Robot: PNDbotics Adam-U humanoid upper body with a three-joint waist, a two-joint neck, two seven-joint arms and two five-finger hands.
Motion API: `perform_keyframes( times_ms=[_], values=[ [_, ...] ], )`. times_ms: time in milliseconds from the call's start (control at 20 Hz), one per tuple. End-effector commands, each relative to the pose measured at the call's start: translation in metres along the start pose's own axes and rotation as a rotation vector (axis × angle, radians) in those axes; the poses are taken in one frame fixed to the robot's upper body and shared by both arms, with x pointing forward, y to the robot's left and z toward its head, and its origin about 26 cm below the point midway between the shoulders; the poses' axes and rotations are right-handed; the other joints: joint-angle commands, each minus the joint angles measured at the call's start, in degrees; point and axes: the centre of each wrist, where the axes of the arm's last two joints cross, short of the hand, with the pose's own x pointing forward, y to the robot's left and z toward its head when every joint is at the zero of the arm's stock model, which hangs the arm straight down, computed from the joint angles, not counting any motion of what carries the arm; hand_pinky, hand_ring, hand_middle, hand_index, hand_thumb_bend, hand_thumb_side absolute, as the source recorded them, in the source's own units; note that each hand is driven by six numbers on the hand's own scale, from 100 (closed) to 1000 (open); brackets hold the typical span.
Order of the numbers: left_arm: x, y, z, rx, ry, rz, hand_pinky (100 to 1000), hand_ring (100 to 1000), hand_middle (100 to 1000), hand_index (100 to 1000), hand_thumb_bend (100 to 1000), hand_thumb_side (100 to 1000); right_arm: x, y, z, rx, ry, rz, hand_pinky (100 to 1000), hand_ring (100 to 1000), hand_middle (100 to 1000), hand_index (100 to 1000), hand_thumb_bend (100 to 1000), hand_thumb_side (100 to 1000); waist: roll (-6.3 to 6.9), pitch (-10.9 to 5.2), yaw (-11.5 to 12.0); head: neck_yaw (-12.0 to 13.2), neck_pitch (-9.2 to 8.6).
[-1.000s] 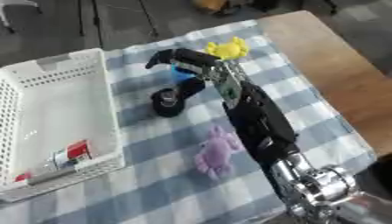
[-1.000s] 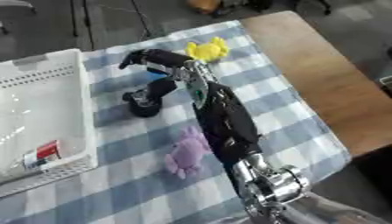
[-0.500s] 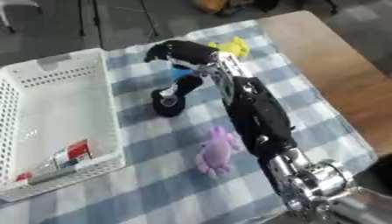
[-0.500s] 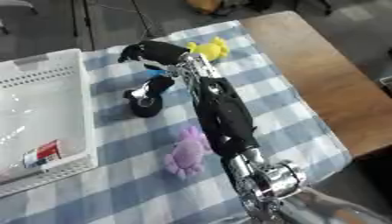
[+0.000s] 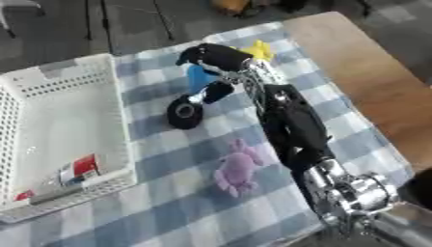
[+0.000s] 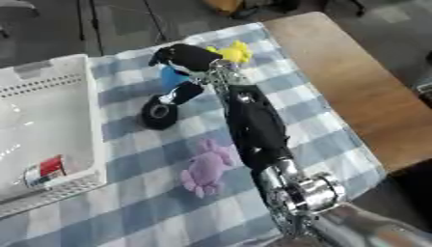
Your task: Pick up objects on the table and place them in the box.
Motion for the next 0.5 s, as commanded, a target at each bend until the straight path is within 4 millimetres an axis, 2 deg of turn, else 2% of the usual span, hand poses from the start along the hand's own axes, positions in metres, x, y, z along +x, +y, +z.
perform_keyframes(
  times_ms=[50,500],
  values=[
    [0.0045,0.0027,-0.0026,-0.003,-0.018,-0.006,497,656,689,719,438,889,-0.0100,-0.0171,0.0017,-0.031,0.035,0.036,957,897,869,914,557,697,0.47,-6.41,0.02,-0.15,0.26],
    [0.0044,0.0016,-0.0027,-0.007,-0.018,-0.004,498,656,690,720,437,889,-0.0098,-0.0148,0.0012,-0.016,0.075,0.027,939,877,861,912,557,712,0.43,-6.24,0.33,-0.23,0.26]
  ],
)
